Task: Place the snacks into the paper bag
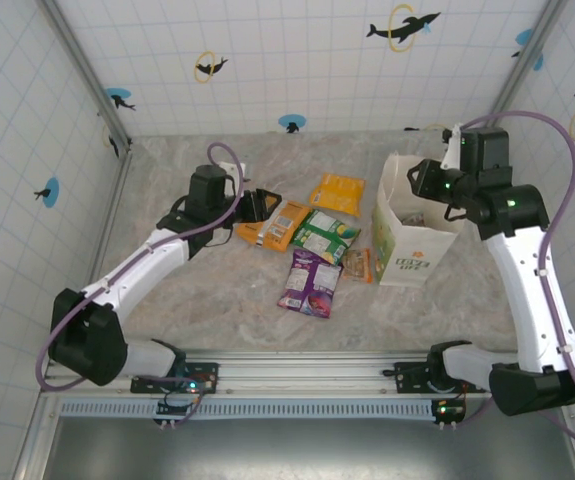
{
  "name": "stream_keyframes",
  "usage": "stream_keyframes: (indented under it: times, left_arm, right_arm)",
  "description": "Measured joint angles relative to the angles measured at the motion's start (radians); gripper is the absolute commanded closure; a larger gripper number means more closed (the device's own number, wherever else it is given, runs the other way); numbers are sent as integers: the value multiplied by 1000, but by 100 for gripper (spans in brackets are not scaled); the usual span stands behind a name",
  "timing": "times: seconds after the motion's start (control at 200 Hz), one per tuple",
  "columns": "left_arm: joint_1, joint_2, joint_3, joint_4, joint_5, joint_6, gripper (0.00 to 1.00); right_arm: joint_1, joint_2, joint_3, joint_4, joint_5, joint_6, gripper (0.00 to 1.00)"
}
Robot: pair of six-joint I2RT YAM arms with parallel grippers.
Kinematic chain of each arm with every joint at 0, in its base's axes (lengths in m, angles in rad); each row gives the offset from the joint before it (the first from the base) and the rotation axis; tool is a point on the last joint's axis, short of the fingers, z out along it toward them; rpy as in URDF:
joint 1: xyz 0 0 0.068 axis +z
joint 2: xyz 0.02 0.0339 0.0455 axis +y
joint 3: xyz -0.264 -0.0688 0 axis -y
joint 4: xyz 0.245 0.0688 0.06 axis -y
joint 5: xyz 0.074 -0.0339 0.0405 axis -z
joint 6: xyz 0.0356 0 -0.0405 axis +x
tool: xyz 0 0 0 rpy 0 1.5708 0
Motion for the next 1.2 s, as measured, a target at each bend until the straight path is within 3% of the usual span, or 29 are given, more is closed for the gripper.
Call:
stream_keyframes:
  times: [0.175,0.44,0.705,0.831,1.201]
  left_arm:
    - [53,47,7,-46,30,-50,37]
    - [257,68,6,-76,139,-76,37]
    - [381,219,20,-177,266,50,38]
    - [386,325,49,-229,318,108,43]
    - [386,537,158,-262,372,220,43]
  right_arm:
    - [89,-10,59,25,9,15,58]
    - [351,53,146,51,116,20,55]
    - [561,216,174,69,204,2,53]
    - [605,279,188,73,221,-14,52]
    - [628,318,165,160,166,-35,50]
